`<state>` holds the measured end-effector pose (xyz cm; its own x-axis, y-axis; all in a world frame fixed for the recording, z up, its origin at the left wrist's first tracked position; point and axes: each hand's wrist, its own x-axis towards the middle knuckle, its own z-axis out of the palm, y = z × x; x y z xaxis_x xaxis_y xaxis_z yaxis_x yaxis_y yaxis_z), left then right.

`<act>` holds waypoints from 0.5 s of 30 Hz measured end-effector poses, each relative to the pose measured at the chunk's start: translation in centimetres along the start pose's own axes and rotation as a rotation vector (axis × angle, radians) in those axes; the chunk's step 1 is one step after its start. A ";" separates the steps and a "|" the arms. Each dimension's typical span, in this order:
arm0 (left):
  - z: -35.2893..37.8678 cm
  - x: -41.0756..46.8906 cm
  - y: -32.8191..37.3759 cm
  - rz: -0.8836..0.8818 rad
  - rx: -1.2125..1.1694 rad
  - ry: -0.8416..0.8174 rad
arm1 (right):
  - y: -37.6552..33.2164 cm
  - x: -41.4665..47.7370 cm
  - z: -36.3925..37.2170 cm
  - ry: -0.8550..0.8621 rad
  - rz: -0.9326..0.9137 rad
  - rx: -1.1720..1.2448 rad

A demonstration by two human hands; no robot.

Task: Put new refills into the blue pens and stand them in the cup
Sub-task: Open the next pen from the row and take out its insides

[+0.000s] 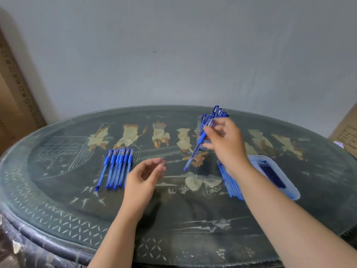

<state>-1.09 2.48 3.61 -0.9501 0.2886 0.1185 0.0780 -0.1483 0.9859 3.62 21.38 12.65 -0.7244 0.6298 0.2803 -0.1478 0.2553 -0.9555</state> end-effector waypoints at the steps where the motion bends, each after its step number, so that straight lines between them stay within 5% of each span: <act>1: -0.2 0.2 0.0 0.010 -0.013 0.049 | -0.6 0.9 -0.6 0.050 -0.052 -0.035; 8: -0.4 0.4 -0.8 0.032 0.055 0.154 | -4.2 6.9 -3.1 0.387 -0.386 -0.115; 15: -0.5 0.8 -1.4 0.015 0.055 0.184 | -4.2 10.3 -1.5 0.384 -0.485 -0.168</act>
<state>-2.16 2.44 2.31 -0.9875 0.1083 0.1146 0.1042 -0.0975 0.9898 -2.20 27.89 19.74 -0.3040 0.6242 0.7197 -0.2683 0.6688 -0.6933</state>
